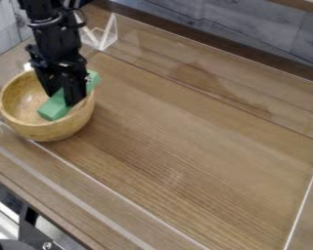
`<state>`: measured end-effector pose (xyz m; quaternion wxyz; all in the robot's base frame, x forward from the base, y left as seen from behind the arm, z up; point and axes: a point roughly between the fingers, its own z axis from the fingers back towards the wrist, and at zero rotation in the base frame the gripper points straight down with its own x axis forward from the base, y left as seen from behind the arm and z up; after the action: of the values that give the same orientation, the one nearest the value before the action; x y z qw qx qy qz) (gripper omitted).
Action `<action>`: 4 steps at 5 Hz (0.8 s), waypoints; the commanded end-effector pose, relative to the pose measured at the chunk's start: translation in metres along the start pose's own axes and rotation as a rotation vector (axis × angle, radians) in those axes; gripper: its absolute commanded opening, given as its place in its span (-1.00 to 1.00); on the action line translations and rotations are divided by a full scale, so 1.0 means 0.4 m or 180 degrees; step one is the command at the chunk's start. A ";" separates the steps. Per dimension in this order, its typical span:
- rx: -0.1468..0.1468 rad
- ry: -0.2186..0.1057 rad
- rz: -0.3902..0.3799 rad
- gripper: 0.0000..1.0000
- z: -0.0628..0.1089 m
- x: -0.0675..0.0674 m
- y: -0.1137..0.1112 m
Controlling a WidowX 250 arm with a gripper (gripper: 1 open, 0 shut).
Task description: Put green stick into wooden bowl
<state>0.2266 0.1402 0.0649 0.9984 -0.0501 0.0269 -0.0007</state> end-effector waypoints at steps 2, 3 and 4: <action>0.0016 0.0001 0.0067 -1.00 0.009 -0.001 0.001; 0.0003 0.0027 0.0085 -1.00 0.007 -0.003 -0.001; -0.0008 0.0054 0.0101 -1.00 0.005 -0.005 -0.003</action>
<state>0.2232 0.1379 0.0621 0.9974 -0.0575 0.0419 0.0138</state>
